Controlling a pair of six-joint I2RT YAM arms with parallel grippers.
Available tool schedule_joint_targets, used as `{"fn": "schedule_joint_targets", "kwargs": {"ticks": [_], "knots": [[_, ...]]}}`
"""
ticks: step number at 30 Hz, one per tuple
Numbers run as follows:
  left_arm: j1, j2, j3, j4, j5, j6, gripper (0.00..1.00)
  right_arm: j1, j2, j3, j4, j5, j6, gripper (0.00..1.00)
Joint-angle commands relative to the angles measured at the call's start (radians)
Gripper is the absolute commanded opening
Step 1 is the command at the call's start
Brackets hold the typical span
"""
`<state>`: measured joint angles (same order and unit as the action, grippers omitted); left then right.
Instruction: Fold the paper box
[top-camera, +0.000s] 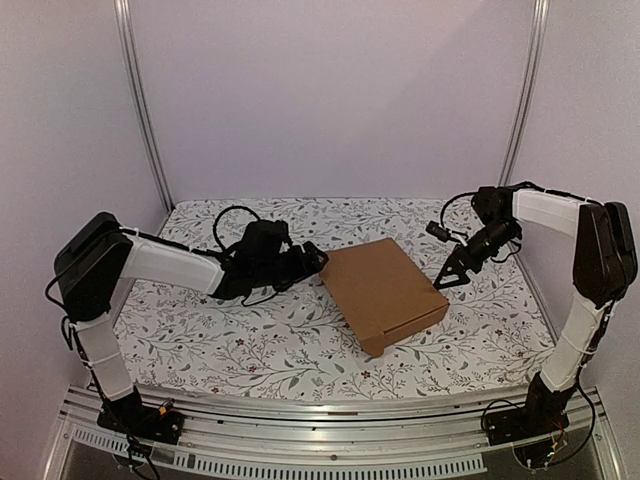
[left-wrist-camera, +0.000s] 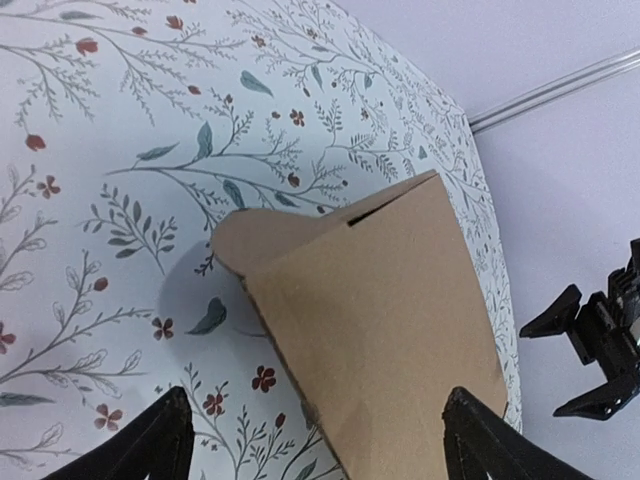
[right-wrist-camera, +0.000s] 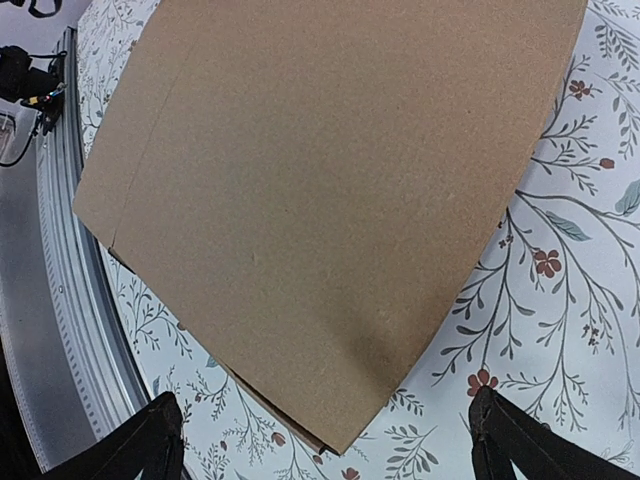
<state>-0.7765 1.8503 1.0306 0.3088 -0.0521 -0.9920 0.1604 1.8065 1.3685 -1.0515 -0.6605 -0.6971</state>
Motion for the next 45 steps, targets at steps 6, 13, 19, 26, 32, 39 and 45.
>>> {"fn": "schedule_joint_targets", "kwargs": {"ticks": [6, 13, 19, 26, 32, 39, 45], "knots": [[-0.219, -0.227, -0.287, 0.049, 0.055, 0.213, 0.87, -0.007, 0.015, 0.011, 0.001, -0.031, 0.007, 0.99], [-0.476, -0.154, -0.283, 0.124, -0.057, 0.699, 0.8, -0.006, 0.037, 0.011, 0.005, -0.05, -0.014, 0.99], [-0.477, -0.004, -0.072, -0.076, -0.042, 0.711, 0.64, -0.005, 0.05, -0.006, 0.004, -0.08, -0.028, 0.98], [-0.474, 0.05, 0.013, -0.151, -0.075, 0.727, 0.42, -0.004, 0.069, -0.014, 0.017, -0.102, -0.016, 0.96], [-0.471, 0.043, 0.031, -0.159, -0.085, 0.744, 0.19, 0.0, 0.08, -0.017, 0.015, -0.109, -0.018, 0.96], [-0.412, 0.058, -0.01, -0.087, 0.024, 0.511, 0.34, 0.0, 0.082, -0.02, 0.006, -0.133, -0.023, 0.95], [-0.463, 0.021, -0.178, 0.234, -0.026, 0.403, 0.45, 0.001, 0.076, -0.021, 0.001, -0.148, -0.026, 0.95]]}}
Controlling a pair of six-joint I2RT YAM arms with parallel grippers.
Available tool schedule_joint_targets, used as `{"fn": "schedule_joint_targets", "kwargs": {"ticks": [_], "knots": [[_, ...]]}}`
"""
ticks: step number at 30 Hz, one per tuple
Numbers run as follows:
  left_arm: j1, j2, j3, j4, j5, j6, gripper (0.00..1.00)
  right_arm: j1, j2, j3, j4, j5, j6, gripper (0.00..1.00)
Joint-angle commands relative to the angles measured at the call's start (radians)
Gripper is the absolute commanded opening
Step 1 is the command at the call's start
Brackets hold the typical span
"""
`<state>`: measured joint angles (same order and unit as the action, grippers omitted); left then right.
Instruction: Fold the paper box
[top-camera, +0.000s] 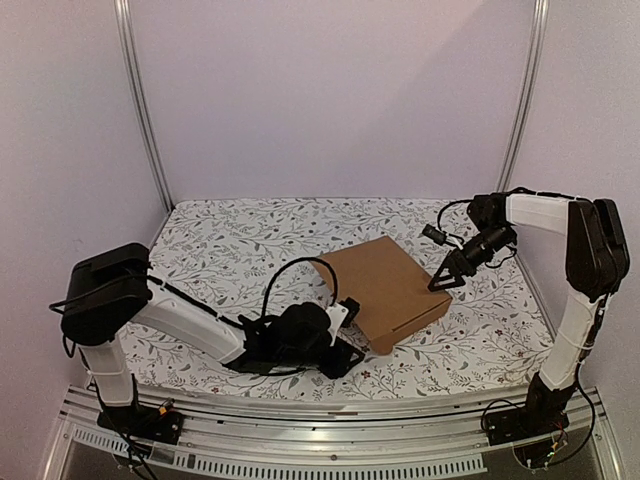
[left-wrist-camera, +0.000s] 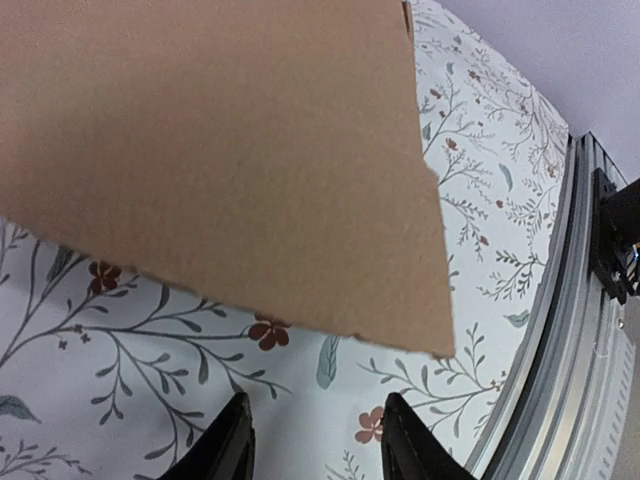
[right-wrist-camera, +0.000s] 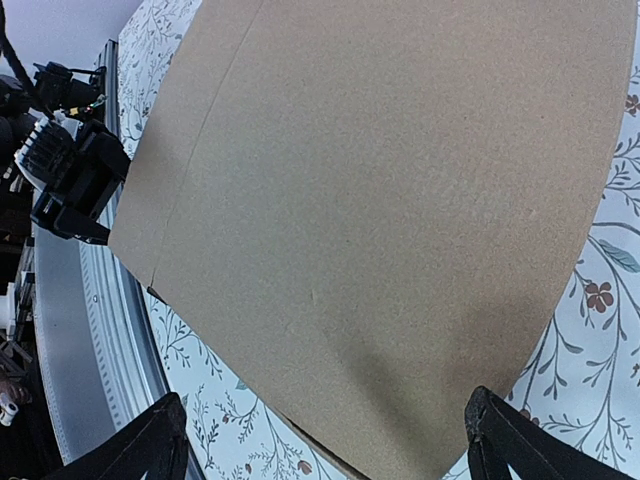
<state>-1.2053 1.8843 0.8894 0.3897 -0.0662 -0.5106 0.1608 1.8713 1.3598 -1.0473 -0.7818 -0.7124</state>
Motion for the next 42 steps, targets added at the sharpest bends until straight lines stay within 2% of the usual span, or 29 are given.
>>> {"fn": "schedule_joint_targets", "kwargs": {"ticks": [1, 6, 11, 16, 21, 26, 30, 33, 36, 40, 42], "knots": [[-0.037, 0.0, -0.024, 0.155, 0.003, -0.068, 0.45, 0.0, 0.012, -0.012, -0.001, -0.027, -0.011, 0.95], [-0.05, 0.07, 0.051, 0.134, 0.016, -0.031, 0.41, 0.001, 0.014, -0.004, -0.003, -0.027, -0.004, 0.95], [-0.098, 0.034, -0.006, 0.245, -0.11, 0.064, 0.4, 0.0, -0.004, -0.007, -0.003, -0.028, -0.001, 0.95], [-0.111, 0.084, 0.039, 0.254, -0.132, 0.134, 0.33, 0.0, -0.017, -0.011, -0.001, -0.028, 0.005, 0.95], [-0.11, 0.108, 0.051, 0.279, -0.169, 0.159, 0.27, 0.0, -0.018, -0.019, 0.018, -0.017, 0.016, 0.95], [-0.114, 0.088, 0.047, 0.266, -0.19, 0.162, 0.25, 0.0, -0.002, -0.025, 0.032, 0.003, 0.024, 0.95], [-0.157, 0.029, -0.03, 0.325, -0.263, 0.196, 0.35, -0.001, -0.01, -0.024, 0.076, 0.031, 0.055, 0.93], [-0.192, -0.023, -0.012, 0.202, -0.328, 0.219, 0.44, -0.005, -0.009, 0.016, 0.083, 0.038, 0.102, 0.88], [-0.226, -0.072, 0.012, 0.036, -0.423, 0.229, 0.47, -0.011, -0.012, 0.064, 0.116, 0.051, 0.164, 0.85], [-0.237, -0.131, -0.006, -0.119, -0.652, 0.148, 0.53, -0.012, 0.035, 0.128, 0.173, 0.064, 0.273, 0.71], [-0.237, -0.156, -0.025, -0.146, -0.758, 0.102, 0.61, -0.012, 0.093, 0.176, 0.164, 0.053, 0.306, 0.63]]}}
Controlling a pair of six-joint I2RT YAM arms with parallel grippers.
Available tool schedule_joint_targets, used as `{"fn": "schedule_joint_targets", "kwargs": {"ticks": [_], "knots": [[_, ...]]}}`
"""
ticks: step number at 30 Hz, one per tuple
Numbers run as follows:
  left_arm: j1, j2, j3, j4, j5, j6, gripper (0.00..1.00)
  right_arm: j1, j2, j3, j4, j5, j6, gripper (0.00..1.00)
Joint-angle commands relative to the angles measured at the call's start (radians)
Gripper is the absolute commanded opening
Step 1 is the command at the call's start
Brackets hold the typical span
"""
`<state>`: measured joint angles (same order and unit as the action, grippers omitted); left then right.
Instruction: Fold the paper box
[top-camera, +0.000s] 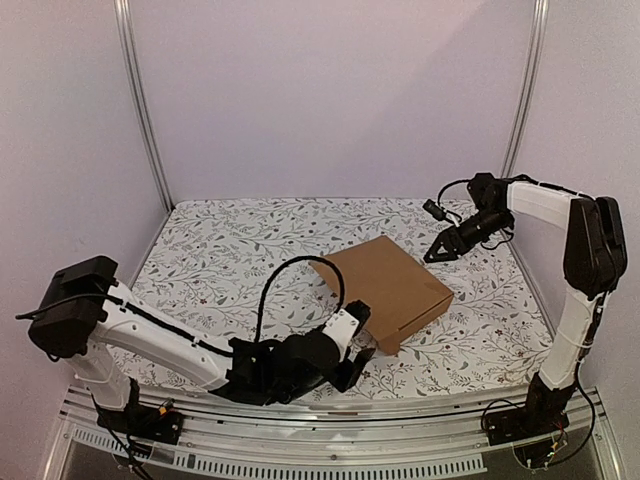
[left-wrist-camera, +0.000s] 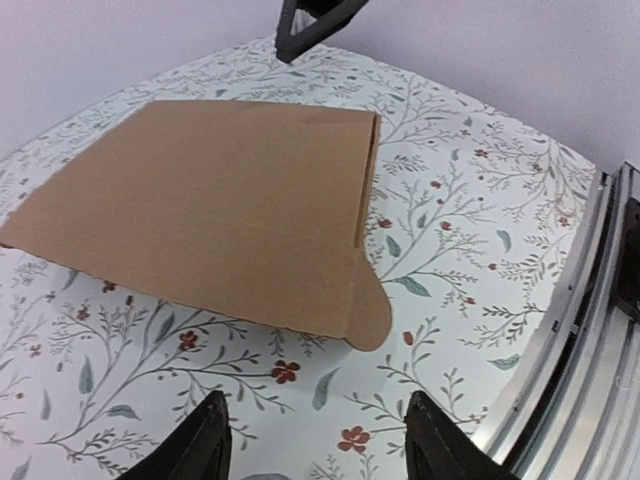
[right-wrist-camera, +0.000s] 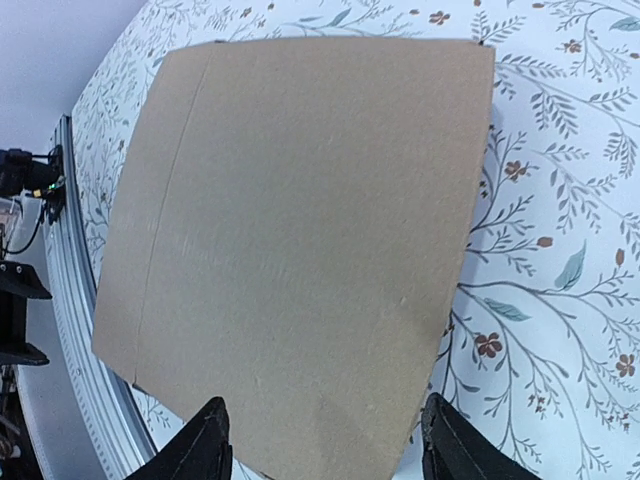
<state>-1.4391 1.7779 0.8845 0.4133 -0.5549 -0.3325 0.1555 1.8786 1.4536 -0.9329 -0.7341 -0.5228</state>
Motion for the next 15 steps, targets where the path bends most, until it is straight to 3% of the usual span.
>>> {"fn": "schedule_joint_targets", "kwargs": {"ticks": [1, 6, 15], "knots": [[-0.003, -0.069, -0.027, -0.192, -0.315, -0.112, 0.65, -0.007, 0.107, 0.099, 0.037, -0.004, 0.125, 0.59], [-0.001, -0.113, -0.062, -0.199, -0.351, -0.141, 0.68, -0.005, 0.202, 0.144, -0.007, -0.027, 0.128, 0.49], [0.0, -0.094, -0.051, -0.232, -0.373, -0.138, 0.68, -0.005, 0.267, 0.149, -0.023, 0.026, 0.127, 0.42]]}}
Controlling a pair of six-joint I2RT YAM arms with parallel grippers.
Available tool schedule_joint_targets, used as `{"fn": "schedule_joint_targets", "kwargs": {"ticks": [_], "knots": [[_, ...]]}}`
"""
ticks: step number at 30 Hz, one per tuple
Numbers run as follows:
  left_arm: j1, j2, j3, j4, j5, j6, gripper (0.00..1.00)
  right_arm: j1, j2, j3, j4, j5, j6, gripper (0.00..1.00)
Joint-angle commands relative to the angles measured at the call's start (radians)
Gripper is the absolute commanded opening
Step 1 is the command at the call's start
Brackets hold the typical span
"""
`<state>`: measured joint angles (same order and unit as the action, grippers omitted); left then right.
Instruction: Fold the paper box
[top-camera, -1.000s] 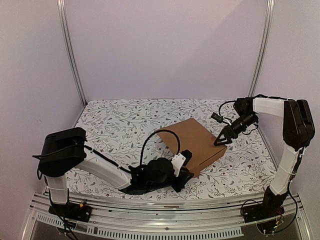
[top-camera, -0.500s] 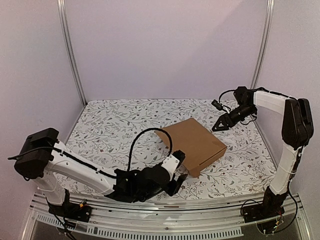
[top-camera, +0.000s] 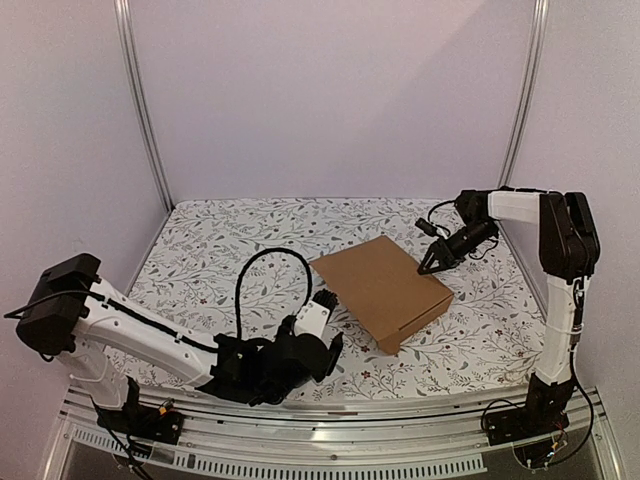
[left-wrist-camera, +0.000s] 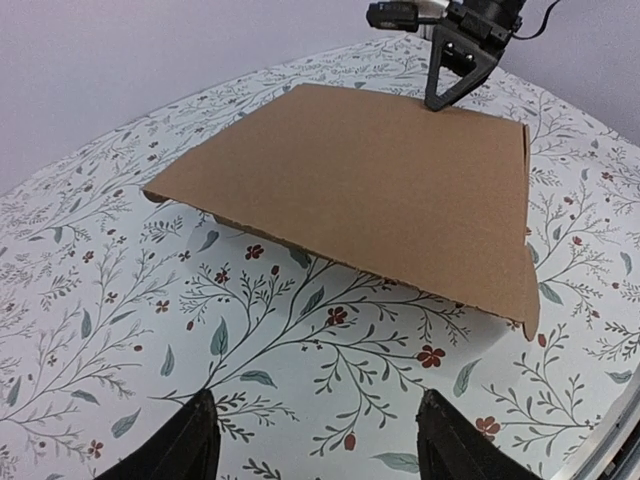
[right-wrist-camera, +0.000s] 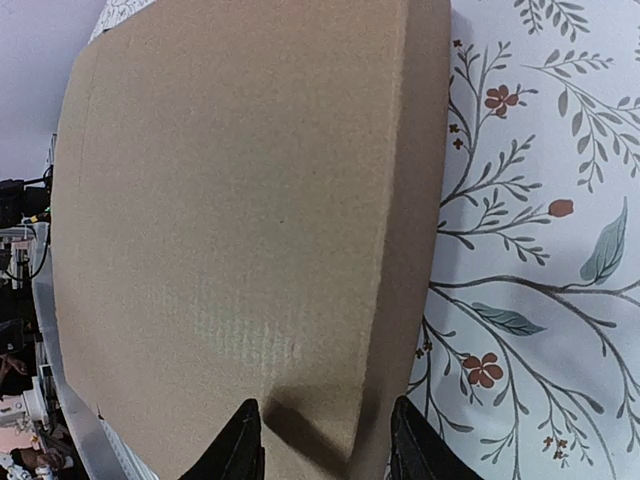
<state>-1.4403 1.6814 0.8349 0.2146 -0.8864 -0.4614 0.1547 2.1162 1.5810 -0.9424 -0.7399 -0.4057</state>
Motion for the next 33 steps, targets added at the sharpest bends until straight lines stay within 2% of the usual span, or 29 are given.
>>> {"fn": "schedule_joint_targets", "kwargs": {"ticks": [1, 3, 5, 6, 10, 21, 27, 30, 33], "knots": [[0.001, 0.004, 0.001, -0.034, -0.045, -0.006, 0.68, -0.006, 0.036, 0.023, -0.007, 0.047, 0.019, 0.4], [0.001, 0.004, 0.002, -0.034, -0.05, 0.001, 0.67, -0.012, 0.052, 0.025, 0.005, 0.059, 0.047, 0.36], [0.001, 0.002, 0.003, -0.032, -0.052, 0.003, 0.67, -0.023, 0.075, 0.037, 0.009, 0.05, 0.092, 0.24], [0.001, -0.001, 0.001, -0.03, -0.052, 0.005, 0.67, -0.03, 0.095, 0.05, 0.005, 0.042, 0.107, 0.22], [0.0, -0.012, -0.007, -0.028, -0.057, 0.003, 0.67, -0.051, 0.135, 0.078, -0.009, 0.015, 0.134, 0.21], [0.001, -0.108, -0.054, 0.039, -0.109, 0.073, 0.68, -0.145, 0.187, 0.181, -0.044, 0.073, 0.235, 0.24], [0.005, -0.098, -0.052, 0.094, -0.111, 0.109, 0.68, -0.204, 0.243, 0.249, -0.111, -0.017, 0.262, 0.2], [0.034, -0.084, -0.064, 0.171, -0.114, 0.135, 0.76, -0.212, 0.252, 0.255, -0.122, 0.001, 0.248, 0.2], [0.116, -0.091, -0.071, 0.226, -0.012, 0.135, 0.81, -0.218, 0.251, 0.253, -0.126, -0.015, 0.252, 0.22]]}}
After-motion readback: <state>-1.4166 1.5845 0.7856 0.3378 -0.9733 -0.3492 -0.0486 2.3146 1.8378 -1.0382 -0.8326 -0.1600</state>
